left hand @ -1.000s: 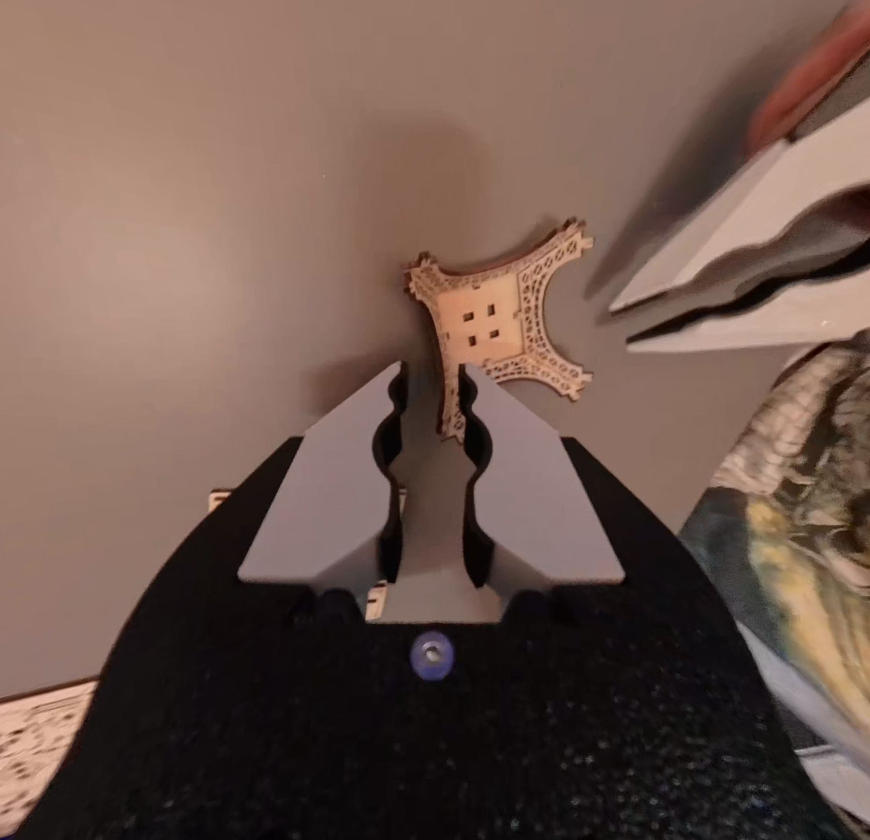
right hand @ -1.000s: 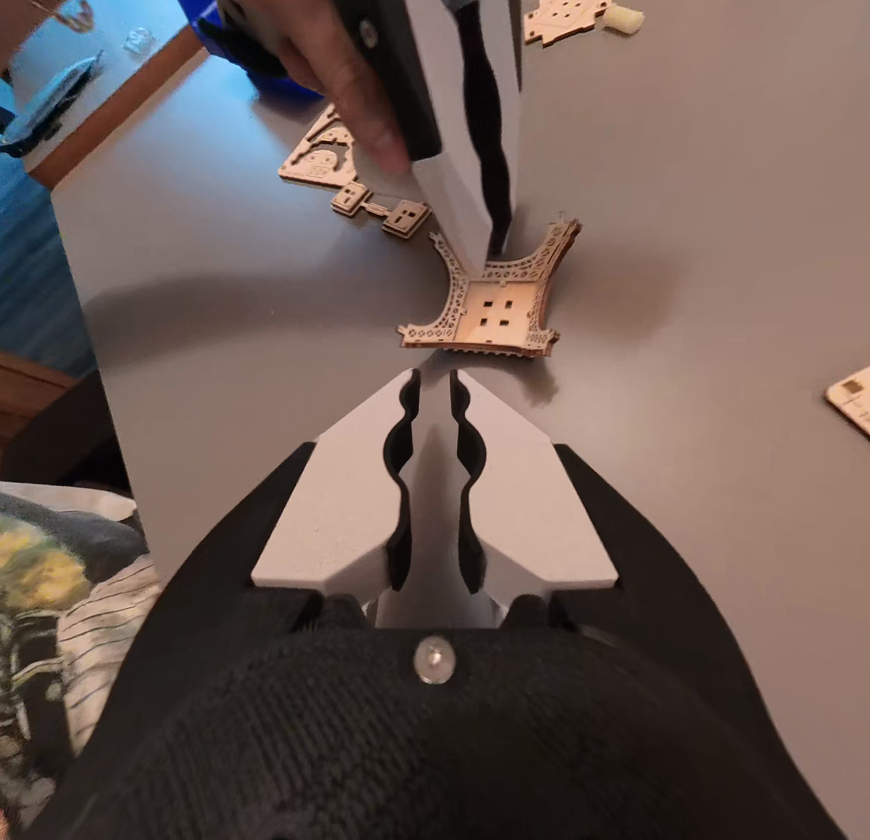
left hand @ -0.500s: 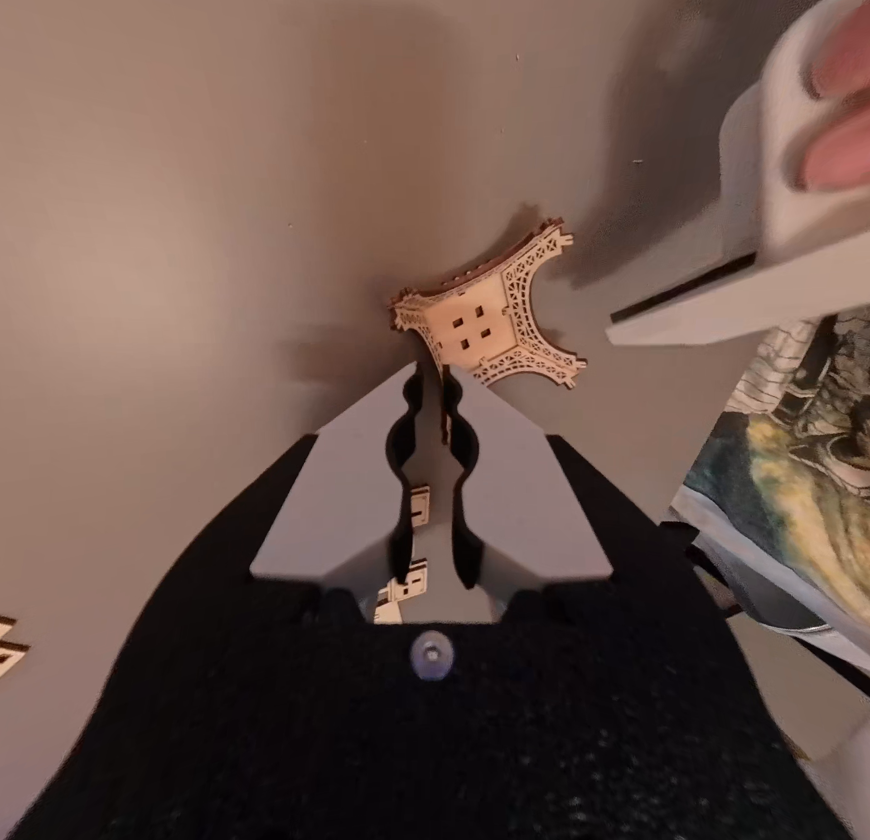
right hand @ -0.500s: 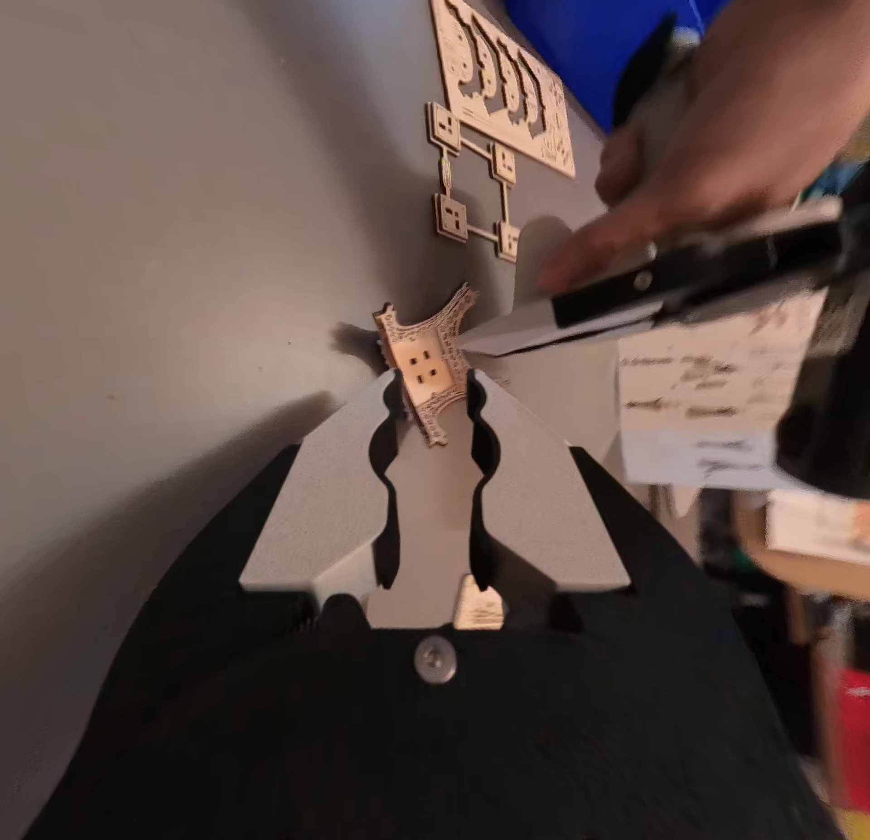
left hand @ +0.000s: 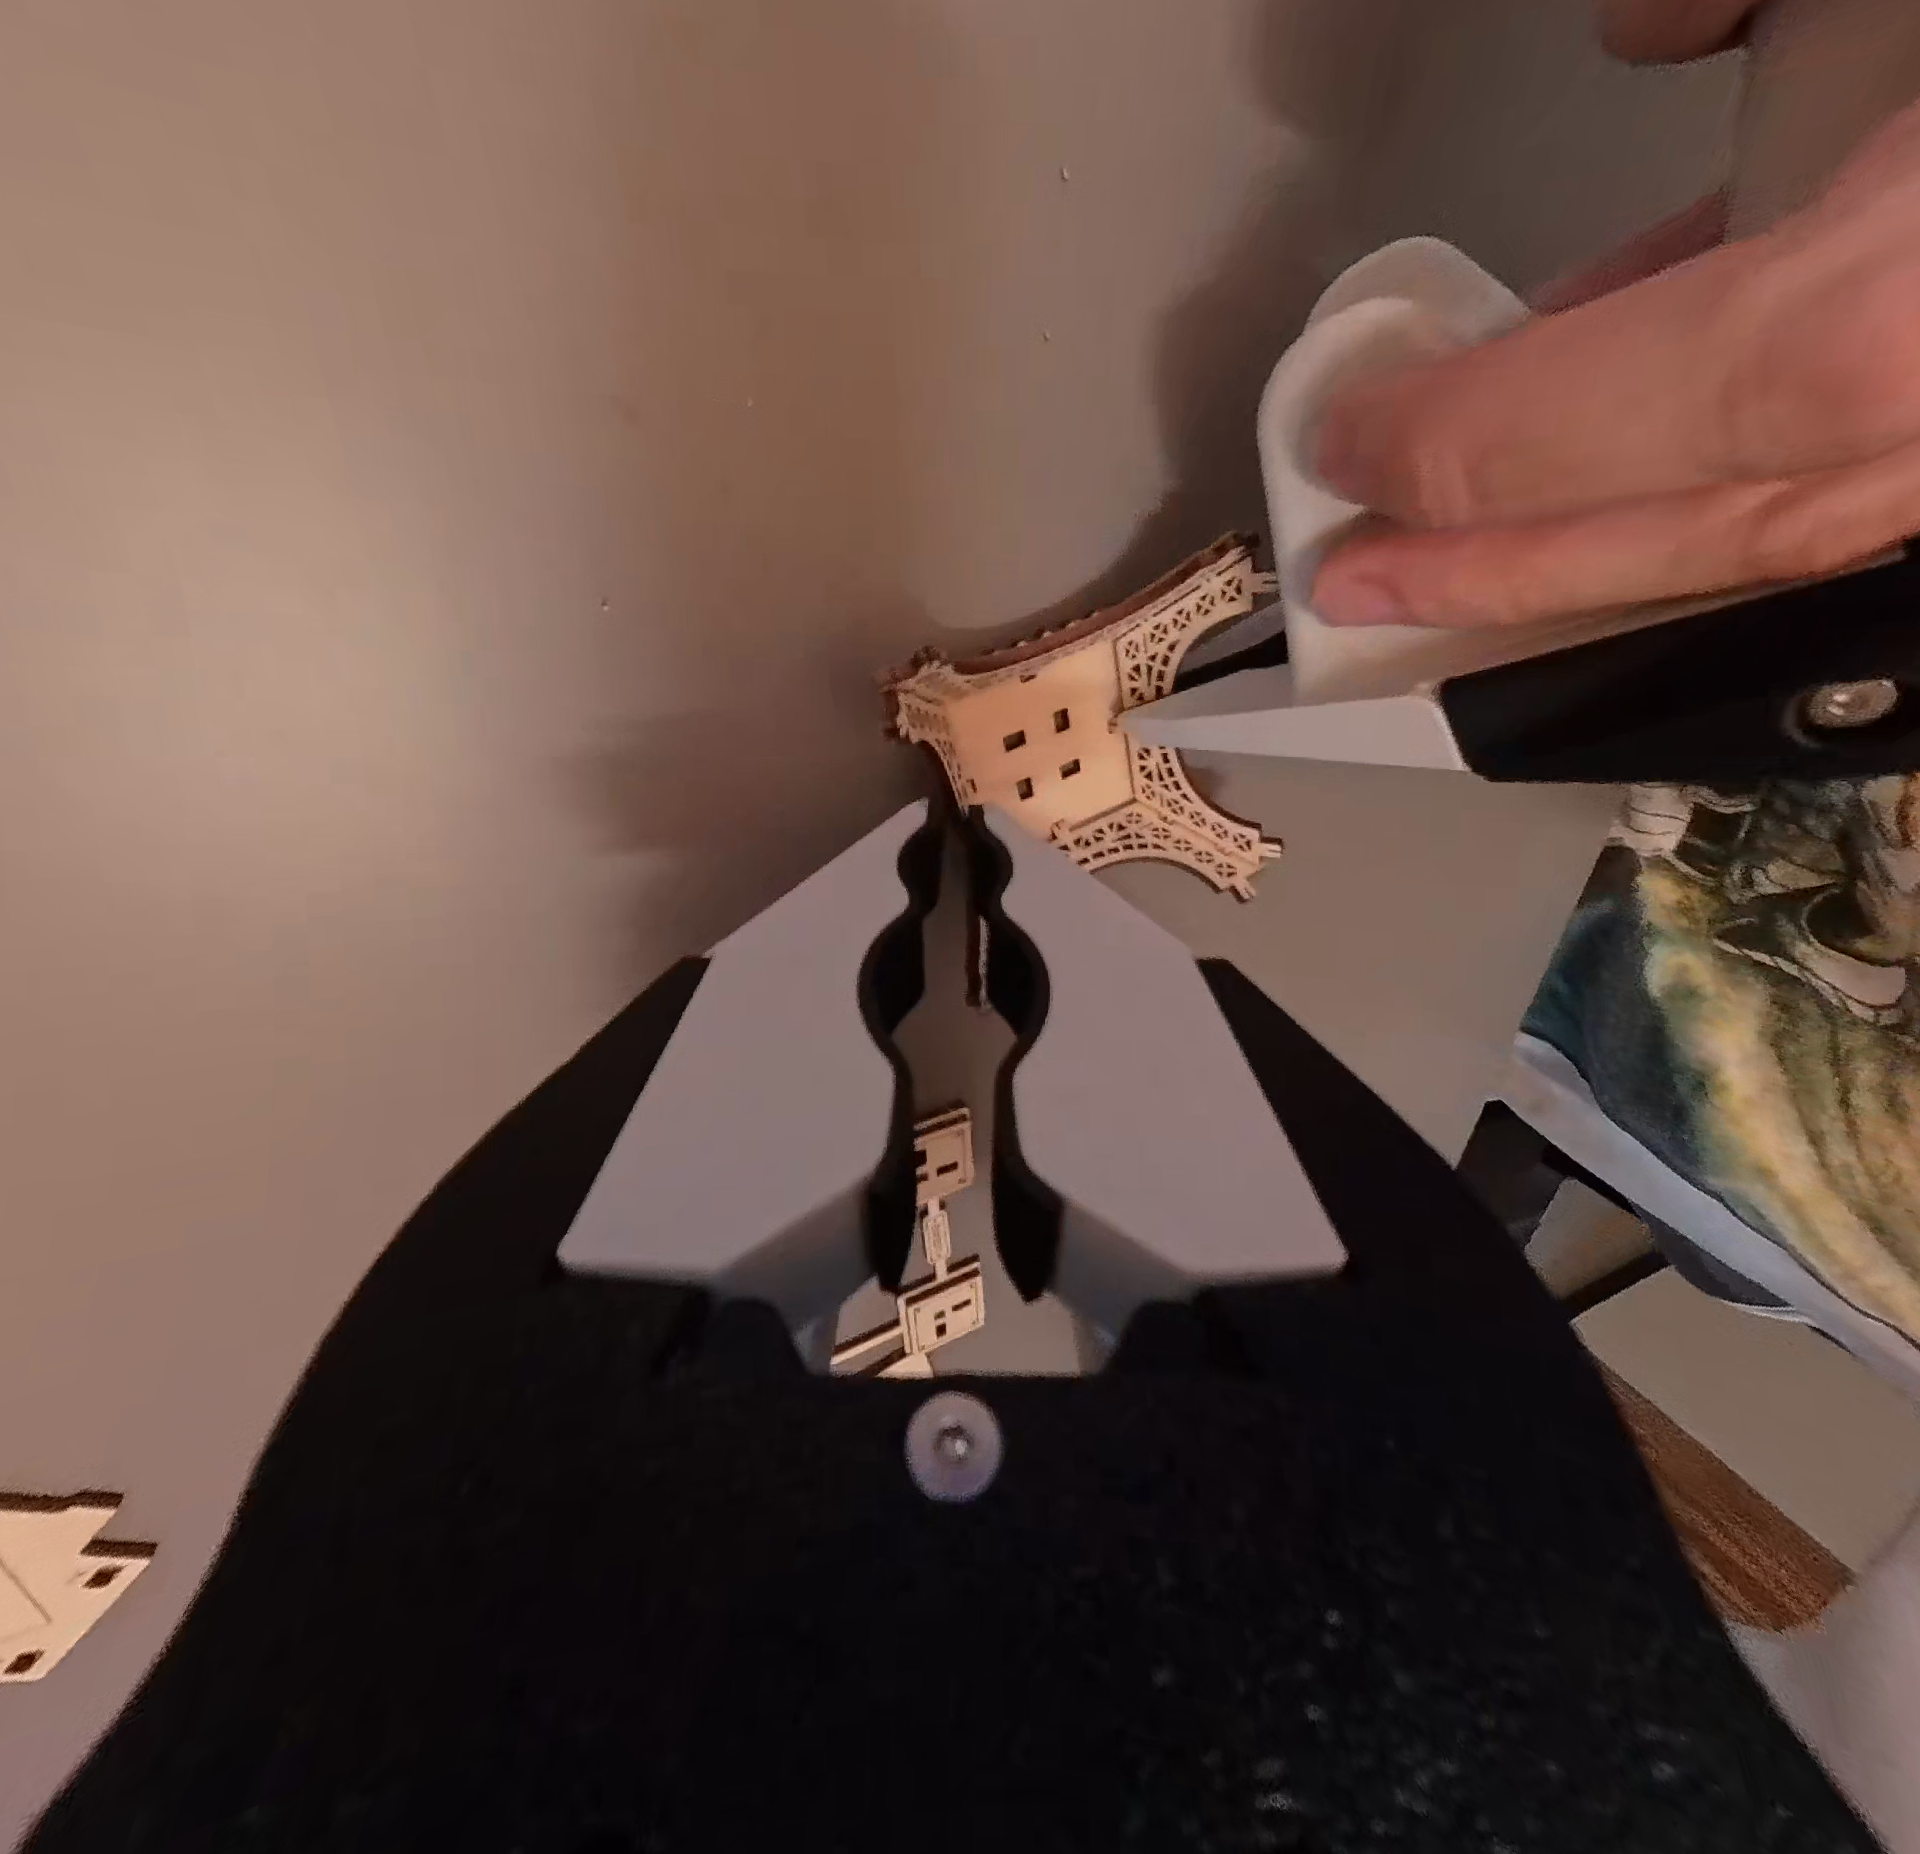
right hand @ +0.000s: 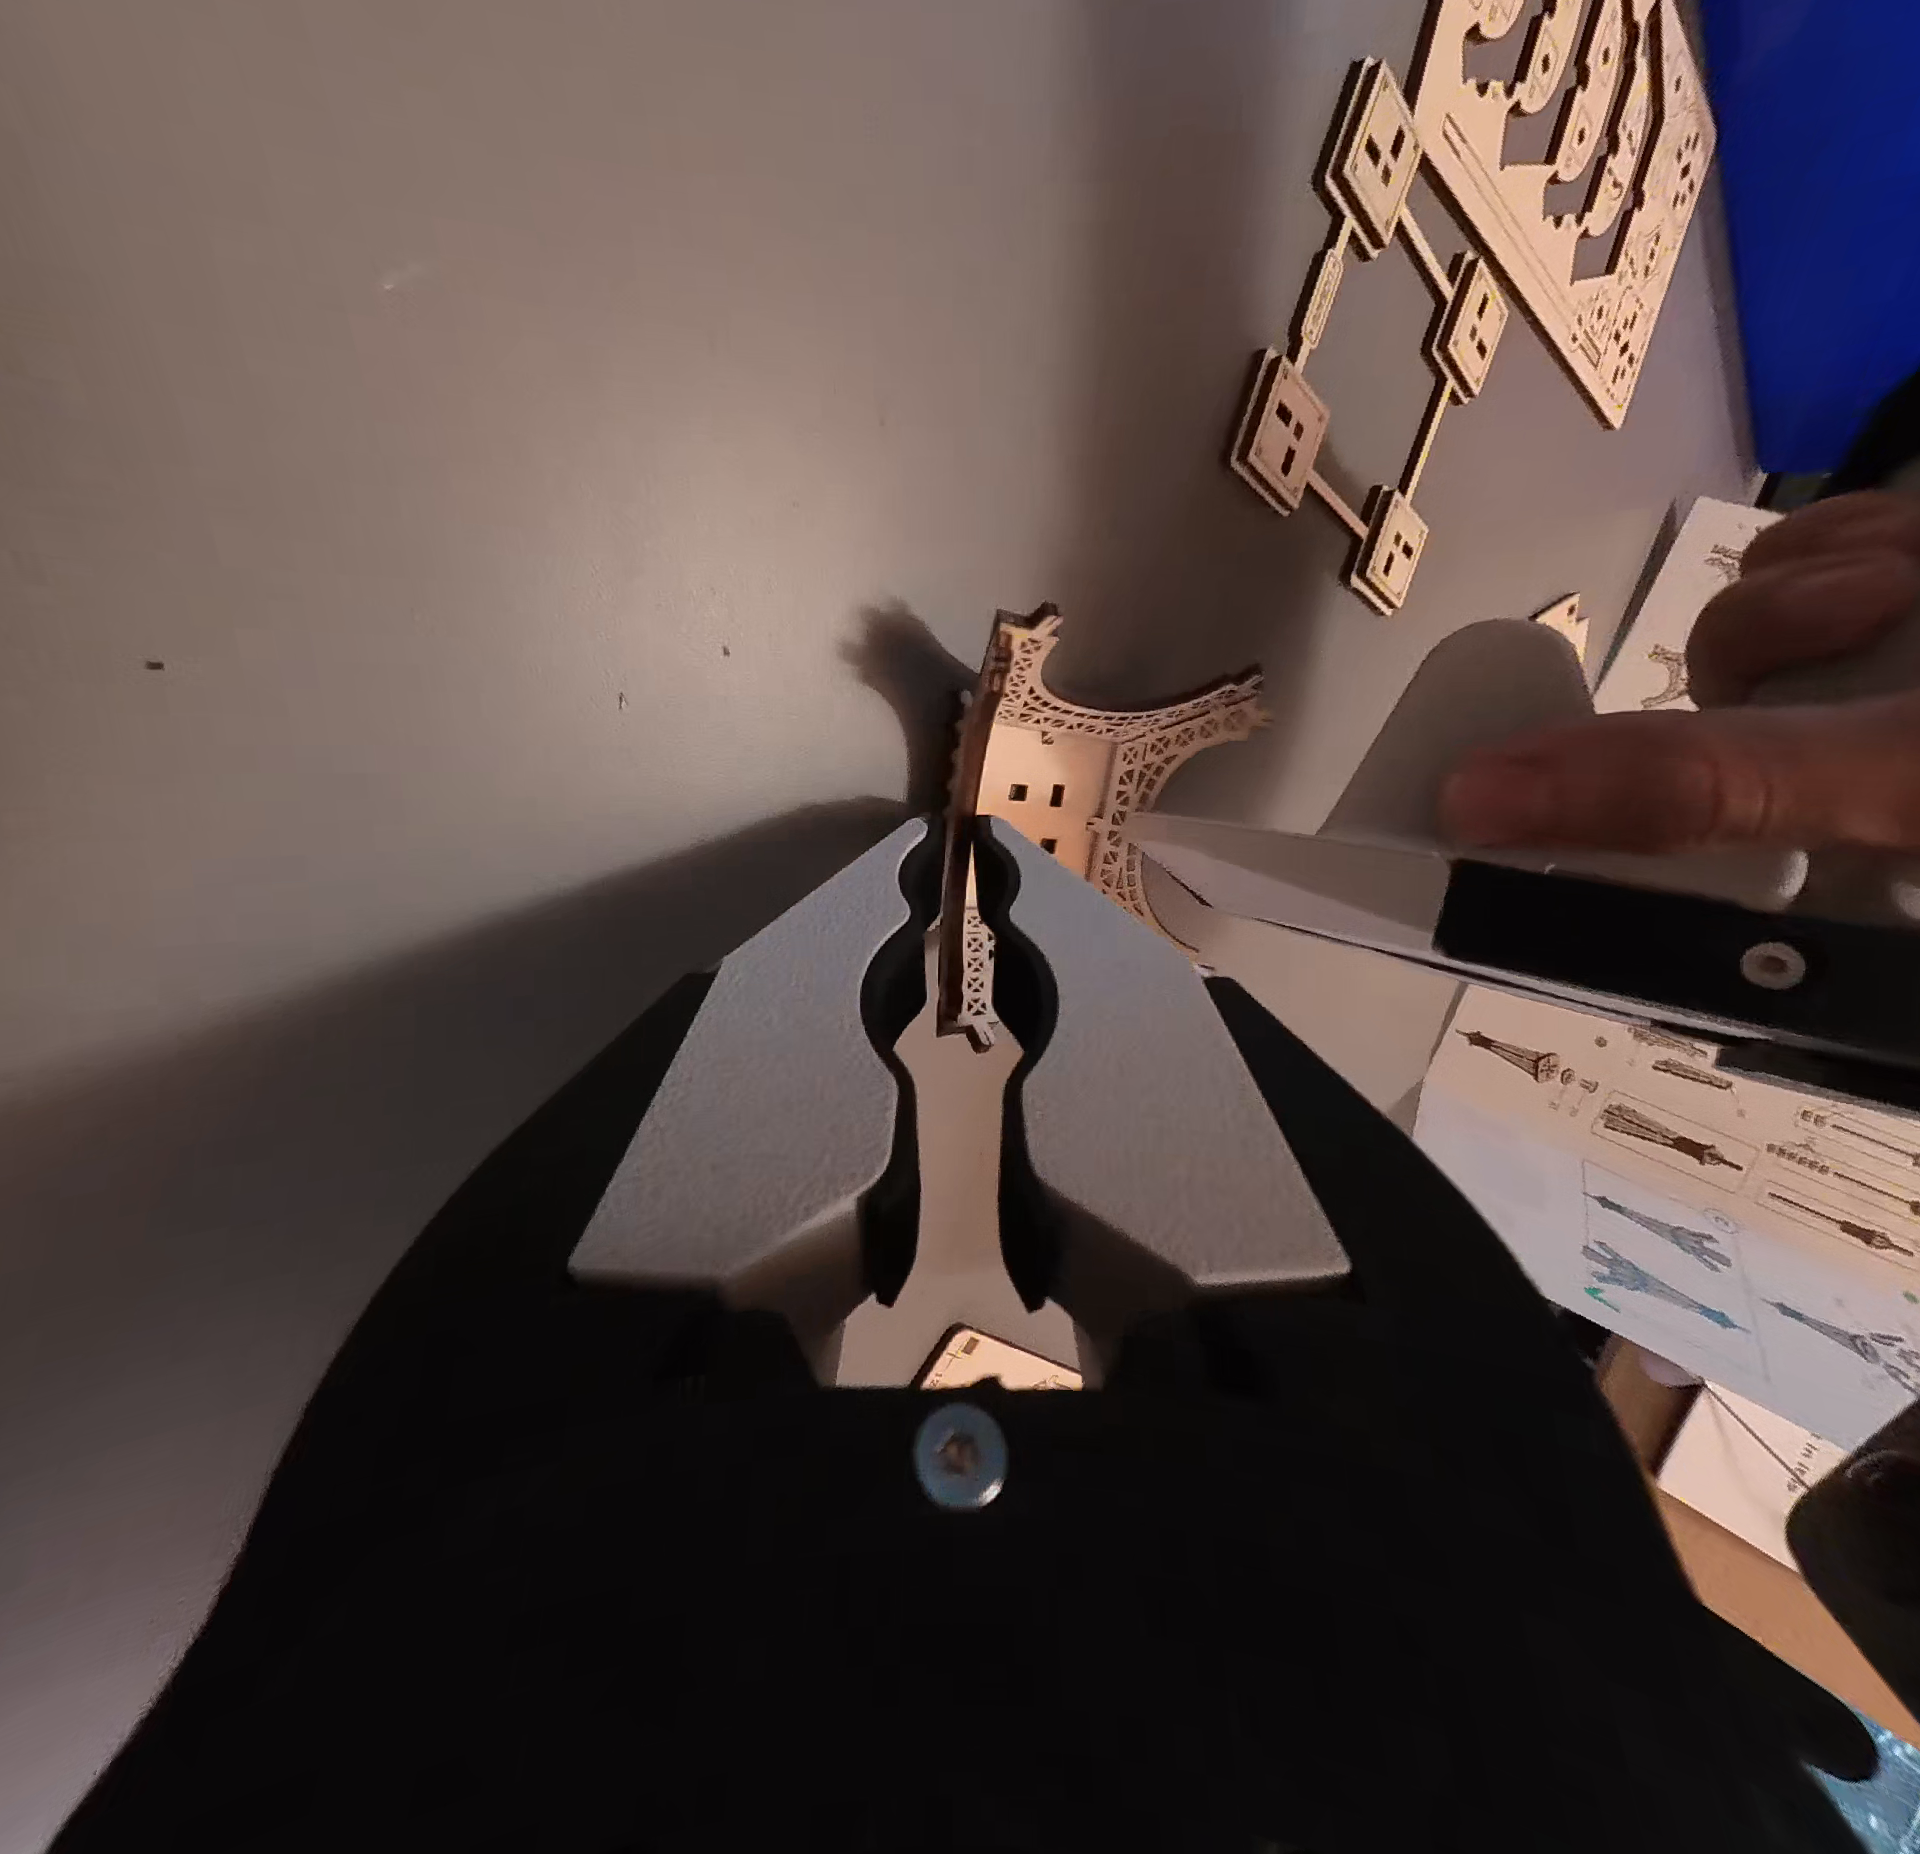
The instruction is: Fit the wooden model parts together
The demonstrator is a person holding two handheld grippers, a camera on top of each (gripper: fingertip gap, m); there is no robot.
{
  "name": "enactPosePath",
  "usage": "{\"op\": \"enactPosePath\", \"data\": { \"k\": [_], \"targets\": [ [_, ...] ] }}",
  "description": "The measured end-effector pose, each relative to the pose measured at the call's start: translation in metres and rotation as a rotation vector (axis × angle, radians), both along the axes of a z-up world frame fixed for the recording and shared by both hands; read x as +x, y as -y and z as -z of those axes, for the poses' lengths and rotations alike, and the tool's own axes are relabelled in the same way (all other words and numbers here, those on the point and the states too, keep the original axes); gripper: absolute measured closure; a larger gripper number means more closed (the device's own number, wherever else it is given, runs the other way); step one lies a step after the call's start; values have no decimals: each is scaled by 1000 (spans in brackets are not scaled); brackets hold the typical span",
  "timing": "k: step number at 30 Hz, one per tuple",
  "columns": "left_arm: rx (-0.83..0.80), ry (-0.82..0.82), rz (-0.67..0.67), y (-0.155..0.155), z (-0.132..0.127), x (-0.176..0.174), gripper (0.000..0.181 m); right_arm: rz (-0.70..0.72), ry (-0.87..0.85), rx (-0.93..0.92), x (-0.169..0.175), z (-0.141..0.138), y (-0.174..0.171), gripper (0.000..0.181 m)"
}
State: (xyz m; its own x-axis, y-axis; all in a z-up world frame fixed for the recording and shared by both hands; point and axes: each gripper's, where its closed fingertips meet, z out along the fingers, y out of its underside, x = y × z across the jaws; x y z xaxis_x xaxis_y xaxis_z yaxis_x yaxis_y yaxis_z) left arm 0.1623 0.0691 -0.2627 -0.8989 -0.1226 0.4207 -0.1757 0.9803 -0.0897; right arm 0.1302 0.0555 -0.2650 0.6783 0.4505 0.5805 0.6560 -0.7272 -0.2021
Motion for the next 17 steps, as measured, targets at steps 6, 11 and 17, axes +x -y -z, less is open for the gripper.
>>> {"op": "enactPosePath", "data": {
  "k": [6, 11, 17],
  "targets": [
    [24, 22, 23, 0, 0, 0, 181, 20, 13, -6, 1, 1, 0, 179],
    [55, 40, 48, 1, 1, 2, 181, 65, 7, -2, 1, 1, -2, 180],
    [99, 98, 105, 1, 1, 3, 181, 137, 56, 31, 2, 2, -4, 179]
  ]
}}
